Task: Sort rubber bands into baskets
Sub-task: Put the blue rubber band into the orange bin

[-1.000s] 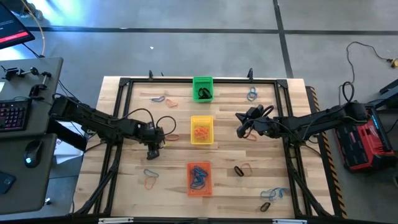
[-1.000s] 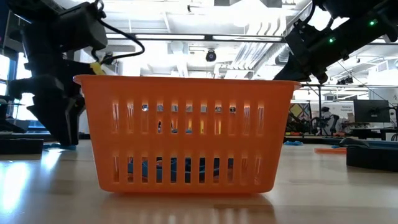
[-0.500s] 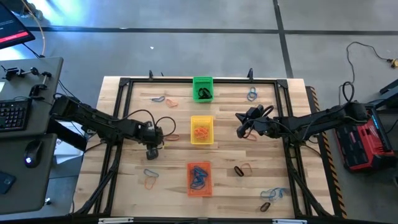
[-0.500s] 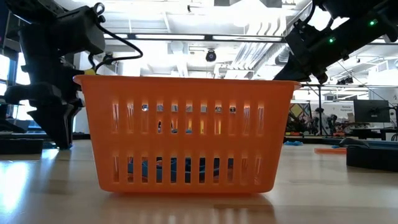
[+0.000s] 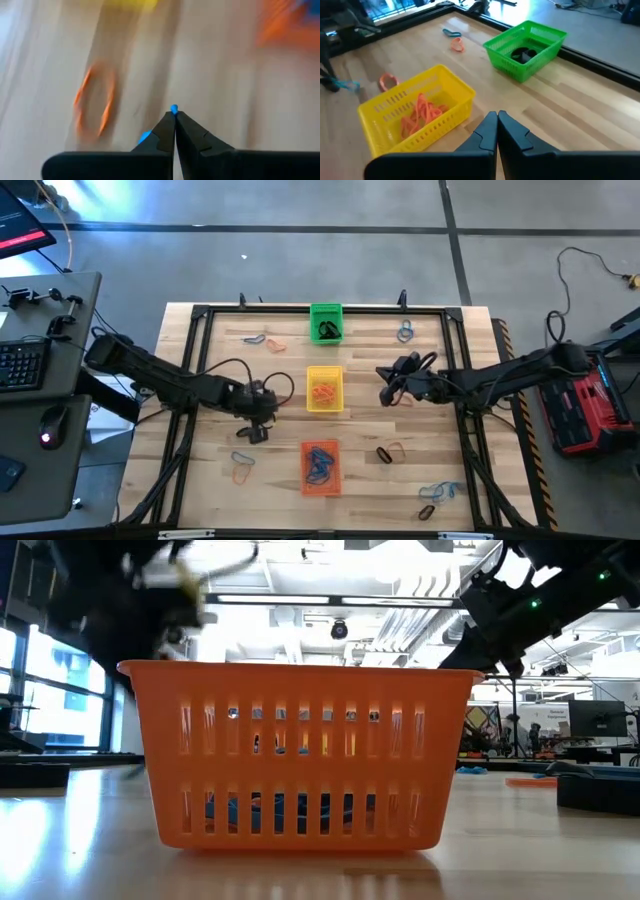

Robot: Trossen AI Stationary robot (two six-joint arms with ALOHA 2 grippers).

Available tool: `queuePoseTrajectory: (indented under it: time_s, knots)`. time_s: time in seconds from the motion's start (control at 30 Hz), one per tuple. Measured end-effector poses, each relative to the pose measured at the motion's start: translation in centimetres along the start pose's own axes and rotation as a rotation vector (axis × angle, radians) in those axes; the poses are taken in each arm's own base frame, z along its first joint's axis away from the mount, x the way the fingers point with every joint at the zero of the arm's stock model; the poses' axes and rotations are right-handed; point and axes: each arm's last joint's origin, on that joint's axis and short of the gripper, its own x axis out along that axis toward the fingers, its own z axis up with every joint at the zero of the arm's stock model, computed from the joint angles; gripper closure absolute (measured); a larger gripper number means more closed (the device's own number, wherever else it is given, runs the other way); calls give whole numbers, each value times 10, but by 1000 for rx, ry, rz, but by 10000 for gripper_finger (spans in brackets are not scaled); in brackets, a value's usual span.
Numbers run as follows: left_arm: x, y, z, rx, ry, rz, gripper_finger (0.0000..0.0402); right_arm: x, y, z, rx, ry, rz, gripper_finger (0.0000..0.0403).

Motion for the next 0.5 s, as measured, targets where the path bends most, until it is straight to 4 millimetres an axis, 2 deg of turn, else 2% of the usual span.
queuePoseTrajectory:
  time_s: [0.27, 0.5]
  knots:
    - [-6, -40, 45, 81, -175, -106, 401, 7, 6, -10, -57, 39, -2, 403]
    - [8, -74, 77, 189, -197, -160, 401, 10, 7, -13, -57, 49, -9, 403]
